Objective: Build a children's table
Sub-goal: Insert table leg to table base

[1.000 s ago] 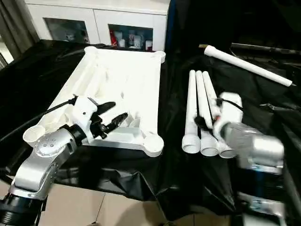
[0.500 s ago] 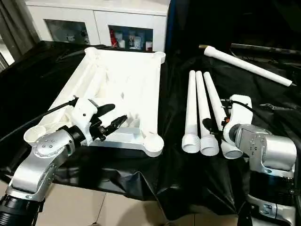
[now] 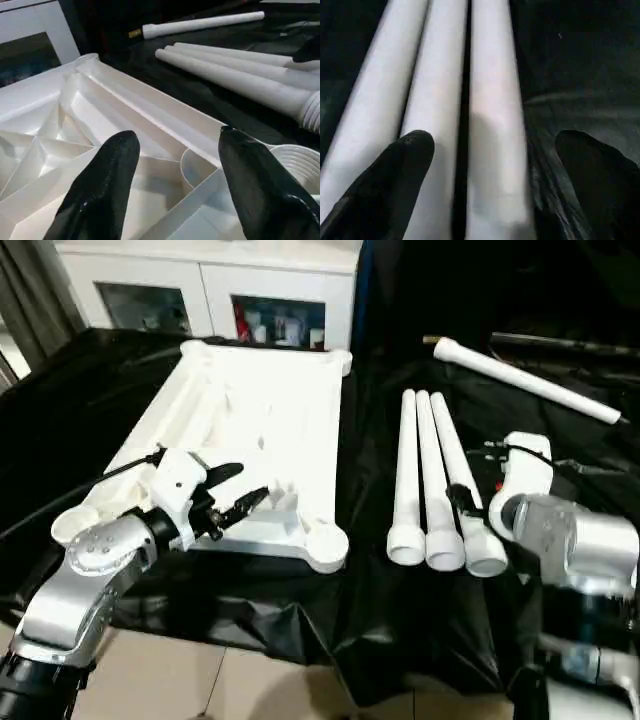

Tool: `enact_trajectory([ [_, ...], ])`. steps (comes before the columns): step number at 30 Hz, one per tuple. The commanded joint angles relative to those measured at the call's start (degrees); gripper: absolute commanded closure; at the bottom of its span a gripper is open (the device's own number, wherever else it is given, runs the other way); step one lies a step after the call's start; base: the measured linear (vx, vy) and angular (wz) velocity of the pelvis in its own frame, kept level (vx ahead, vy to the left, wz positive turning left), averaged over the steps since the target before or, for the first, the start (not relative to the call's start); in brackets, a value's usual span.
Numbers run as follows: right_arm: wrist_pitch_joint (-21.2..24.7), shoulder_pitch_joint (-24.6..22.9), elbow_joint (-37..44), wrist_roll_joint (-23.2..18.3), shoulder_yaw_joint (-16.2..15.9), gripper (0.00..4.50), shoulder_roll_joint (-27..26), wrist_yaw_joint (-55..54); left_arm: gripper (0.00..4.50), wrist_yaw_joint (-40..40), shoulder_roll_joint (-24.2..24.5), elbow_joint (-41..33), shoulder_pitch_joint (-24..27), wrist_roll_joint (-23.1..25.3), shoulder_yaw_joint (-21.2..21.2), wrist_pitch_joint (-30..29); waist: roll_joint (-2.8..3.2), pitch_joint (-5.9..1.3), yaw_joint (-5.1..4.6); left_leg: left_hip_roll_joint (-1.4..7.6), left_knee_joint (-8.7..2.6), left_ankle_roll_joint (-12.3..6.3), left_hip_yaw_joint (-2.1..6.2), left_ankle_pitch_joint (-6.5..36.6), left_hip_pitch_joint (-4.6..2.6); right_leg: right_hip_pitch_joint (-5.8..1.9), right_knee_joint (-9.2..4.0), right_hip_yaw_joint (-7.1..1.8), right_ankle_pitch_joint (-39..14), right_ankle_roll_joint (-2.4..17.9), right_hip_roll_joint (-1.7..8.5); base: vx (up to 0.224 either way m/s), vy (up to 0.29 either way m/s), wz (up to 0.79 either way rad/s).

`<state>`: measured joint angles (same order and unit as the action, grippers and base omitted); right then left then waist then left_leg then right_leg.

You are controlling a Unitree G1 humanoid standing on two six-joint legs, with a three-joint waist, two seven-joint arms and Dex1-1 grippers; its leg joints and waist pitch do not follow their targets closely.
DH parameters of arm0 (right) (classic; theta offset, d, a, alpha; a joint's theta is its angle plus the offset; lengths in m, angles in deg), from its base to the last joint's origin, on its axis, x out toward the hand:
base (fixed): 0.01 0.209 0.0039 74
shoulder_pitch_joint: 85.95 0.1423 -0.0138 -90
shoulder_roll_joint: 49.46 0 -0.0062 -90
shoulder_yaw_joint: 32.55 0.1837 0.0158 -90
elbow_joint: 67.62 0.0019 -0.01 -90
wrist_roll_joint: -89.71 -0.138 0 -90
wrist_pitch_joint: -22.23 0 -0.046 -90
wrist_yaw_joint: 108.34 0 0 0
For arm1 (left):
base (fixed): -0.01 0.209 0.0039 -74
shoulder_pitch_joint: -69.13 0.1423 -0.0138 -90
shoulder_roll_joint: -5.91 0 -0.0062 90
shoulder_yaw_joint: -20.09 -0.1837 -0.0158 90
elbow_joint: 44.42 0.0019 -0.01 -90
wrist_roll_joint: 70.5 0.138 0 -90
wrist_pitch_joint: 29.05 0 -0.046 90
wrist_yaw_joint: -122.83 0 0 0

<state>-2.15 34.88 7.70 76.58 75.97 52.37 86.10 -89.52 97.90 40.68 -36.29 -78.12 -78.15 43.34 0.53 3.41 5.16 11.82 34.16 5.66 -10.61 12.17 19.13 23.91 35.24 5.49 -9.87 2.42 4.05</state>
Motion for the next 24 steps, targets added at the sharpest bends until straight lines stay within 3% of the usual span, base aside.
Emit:
enact_trajectory([
  [1,-0.56,0.80,-1.03,-0.28,-0.15,0.08,0.78,0.77,1.57,-0.60,0.54,-1.27,-0.49,0.11,-0.85,-0.70,-0.59,-4.33,0.20,0.28,-2.88,-3.02,0.22,2.61,0.87,-4.13,-4.27,-3.06,-11.73,7.33,3.04,0.000,0.000,0.00],
  [6,-3.05,3.13,-8.45,-0.01,-2.83,0.08,2.97,4.46,1.57,-2.13,0.74,-1.96,-0.71,-0.44,-1.39,-0.80,-0.81,-4.37,0.21,0.25,-2.70,-3.47,0.15,3.04,0.97,-4.15,-4.36,-2.93,-13.06,7.55,3.14,0.000,0.000,0.00],
  [7,-3.62,3.72,-10.44,0.52,-4.30,0.08,3.74,5.90,1.57,-3.47,1.01,-2.82,-0.61,-1.28,-1.75,-0.80,-1.12,-4.35,0.16,0.21,-2.71,-3.62,0.15,3.00,1.05,-4.20,-4.44,-2.91,-13.49,7.35,3.12,0.000,0.000,0.00],
  [8,-4.10,4.31,-12.19,1.00,-5.39,0.08,4.33,7.03,1.57,-5.48,1.65,-4.12,-0.27,-2.25,-2.35,-0.58,-0.93,-4.35,0.28,0.34,-2.72,-3.64,0.22,3.00,1.03,-4.16,-4.37,-2.90,-13.94,7.53,3.28,0.000,0.000,0.00],
  [9,-4.60,4.93,-14.03,1.50,-6.53,0.08,4.94,8.22,1.57,-7.59,2.32,-5.49,0.08,-3.27,-2.98,-0.35,-1.45,-4.42,0.31,0.36,-2.68,-3.75,0.16,3.09,0.96,-4.08,-4.37,-2.87,-14.39,7.58,3.39,0.000,0.000,0.00],
  [10,-4.62,4.97,-14.12,1.52,-6.57,0.25,4.96,8.27,1.57,-7.69,2.36,-5.55,0.10,-3.33,-3.01,-0.36,-1.10,-4.31,0.37,0.47,-2.70,-3.74,0.19,3.25,0.93,-3.94,-4.29,-2.91,-14.67,8.18,3.36,0.000,0.000,0.00],
  [12,-5.20,5.87,-16.61,2.15,-7.69,0.36,5.53,9.42,1.57,-10.94,3.71,-7.79,0.79,-4.84,-4.04,-0.54,-1.40,-4.27,0.32,0.48,-2.62,-3.65,0.12,3.33,1.06,-3.99,-4.22,-2.90,-14.71,8.24,3.35,0.000,0.000,0.00],
  [19,-9.14,9.04,-28.10,4.61,-11.95,0.89,6.98,13.25,1.57,-15.64,6.52,-12.11,1.18,-7.48,-4.74,-2.27,-1.44,-4.14,0.31,0.49,-2.51,-3.48,0.02,3.84,1.08,-3.85,-4.25,-2.78,-15.99,8.34,3.25,0.000,0.000,0.00],
  [24,-11.63,10.19,-33.07,5.73,-12.65,1.32,7.39,13.74,1.57,-16.60,7.64,-13.35,1.15,-8.40,-4.66,-3.07,-1.38,-4.02,0.37,0.50,-2.45,-3.01,0.05,4.90,1.11,-3.73,-4.44,-2.68,-18.62,7.48,3.31,0.000,0.000,0.00],
])
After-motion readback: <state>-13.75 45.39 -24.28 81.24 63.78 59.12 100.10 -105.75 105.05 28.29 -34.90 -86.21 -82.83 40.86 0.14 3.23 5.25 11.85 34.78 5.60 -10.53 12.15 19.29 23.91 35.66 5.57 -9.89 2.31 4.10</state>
